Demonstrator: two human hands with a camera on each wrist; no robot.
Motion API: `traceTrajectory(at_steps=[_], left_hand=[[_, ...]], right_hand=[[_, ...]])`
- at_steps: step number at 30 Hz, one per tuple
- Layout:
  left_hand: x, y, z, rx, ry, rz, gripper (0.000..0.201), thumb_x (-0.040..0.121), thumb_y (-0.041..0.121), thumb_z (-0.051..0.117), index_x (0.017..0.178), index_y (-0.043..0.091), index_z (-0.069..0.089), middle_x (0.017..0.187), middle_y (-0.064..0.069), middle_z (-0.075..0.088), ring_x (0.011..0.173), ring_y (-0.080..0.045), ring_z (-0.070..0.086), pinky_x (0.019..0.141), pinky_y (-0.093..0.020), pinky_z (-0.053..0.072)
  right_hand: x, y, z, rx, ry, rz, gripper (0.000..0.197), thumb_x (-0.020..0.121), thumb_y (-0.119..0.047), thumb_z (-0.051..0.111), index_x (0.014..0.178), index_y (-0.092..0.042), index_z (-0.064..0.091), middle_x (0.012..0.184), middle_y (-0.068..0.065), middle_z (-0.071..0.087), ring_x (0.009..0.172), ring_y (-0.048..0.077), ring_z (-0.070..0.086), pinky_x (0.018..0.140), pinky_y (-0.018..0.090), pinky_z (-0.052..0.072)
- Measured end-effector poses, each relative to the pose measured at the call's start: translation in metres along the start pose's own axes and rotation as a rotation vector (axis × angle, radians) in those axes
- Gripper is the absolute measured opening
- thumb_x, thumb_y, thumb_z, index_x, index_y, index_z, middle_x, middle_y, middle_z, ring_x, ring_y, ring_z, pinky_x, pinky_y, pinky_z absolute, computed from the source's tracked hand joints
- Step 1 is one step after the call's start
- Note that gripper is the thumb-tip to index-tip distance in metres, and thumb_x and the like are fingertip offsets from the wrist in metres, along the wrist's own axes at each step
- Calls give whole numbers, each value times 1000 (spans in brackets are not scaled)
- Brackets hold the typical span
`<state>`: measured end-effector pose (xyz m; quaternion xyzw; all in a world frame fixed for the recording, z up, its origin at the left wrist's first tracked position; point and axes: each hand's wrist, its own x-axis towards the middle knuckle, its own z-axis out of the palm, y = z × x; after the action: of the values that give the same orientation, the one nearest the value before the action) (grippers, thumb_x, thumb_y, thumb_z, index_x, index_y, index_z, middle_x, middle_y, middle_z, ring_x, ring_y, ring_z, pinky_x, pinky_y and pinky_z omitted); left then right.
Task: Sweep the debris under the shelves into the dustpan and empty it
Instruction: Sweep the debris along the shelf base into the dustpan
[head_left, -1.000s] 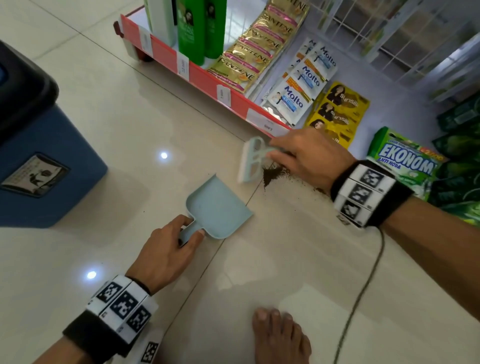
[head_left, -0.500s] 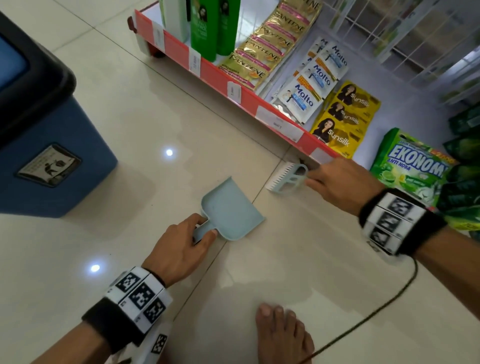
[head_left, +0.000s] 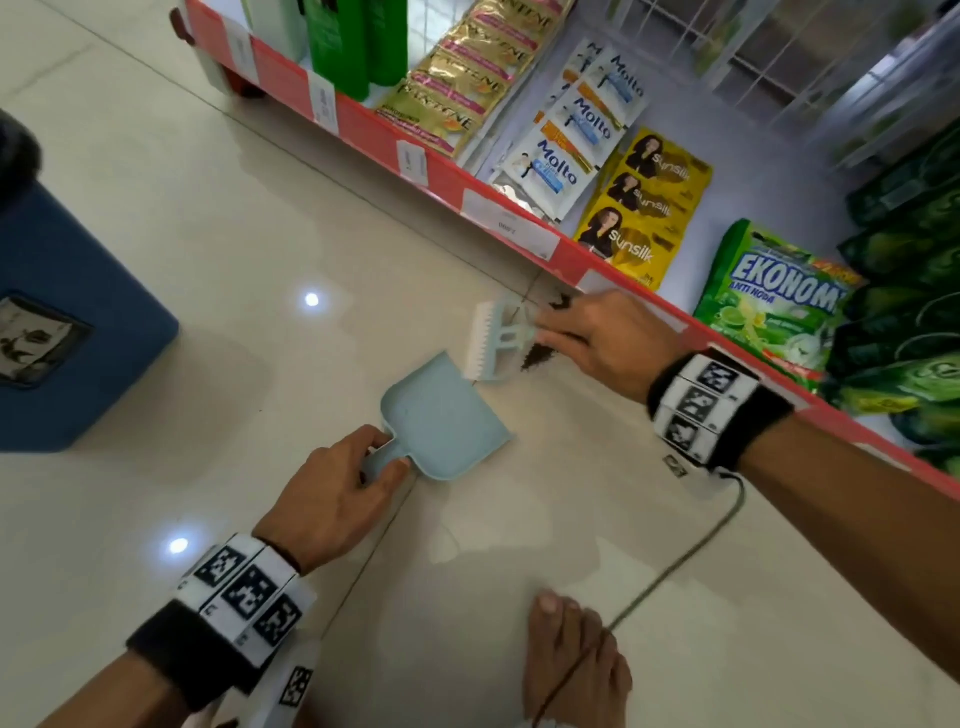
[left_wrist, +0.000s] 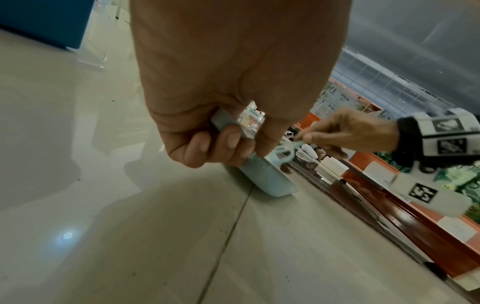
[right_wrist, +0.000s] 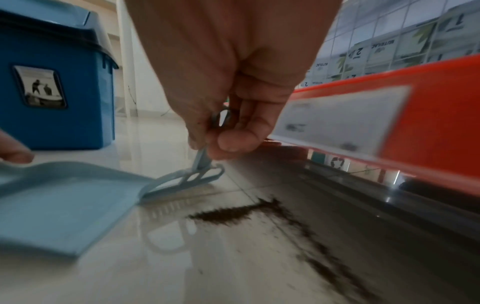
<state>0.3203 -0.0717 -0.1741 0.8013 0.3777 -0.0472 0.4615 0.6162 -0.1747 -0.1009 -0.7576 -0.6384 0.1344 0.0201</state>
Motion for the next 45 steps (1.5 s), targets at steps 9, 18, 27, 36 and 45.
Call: traceTrajectory(at_steps=[9,18,27,36,45], left_hand=[[3,3,0,-18,20,0,18,96,40,55,92,22,59,65,3,60,51,-7,49,48,-19,32],[10,17,6,-22,59,52,12,94,37,57,90,26,57,64,3,60,50,2,54,46,-12,38],[8,12,5,0,64,49,15,96,37,56,94,23,58,64,5,59,50,-4,49,44,-13,32],[17,19,13,-18,35,112,12,94,41,57,89,30,55,62,3,61,47,-3,53,46,-12,40],[9,19,14,-3,47,90,13,95,36,57,89,25,58,63,2,62,54,6,55,49,-8,40]], right_hand=[[-60,38,-19,32,152,41,26,97,-30,58,113,-16,73,89,9,73,77,29,68,68,35,53],[21,-16,19,-91,198,260,31,104,-32,45,119,-14,65,95,13,72,85,31,68,80,41,56],[-35,-1,8,-104,-82,414,25,101,-20,45,96,-9,67,92,14,70,83,32,64,69,33,46],[-47,-11,-13,-5,165,292,27,102,-25,47,107,-11,70,81,14,70,73,33,63,62,34,46],[35,-31,-1,-120,154,255,32,105,-27,40,120,-12,63,97,12,70,86,30,69,80,40,58]])
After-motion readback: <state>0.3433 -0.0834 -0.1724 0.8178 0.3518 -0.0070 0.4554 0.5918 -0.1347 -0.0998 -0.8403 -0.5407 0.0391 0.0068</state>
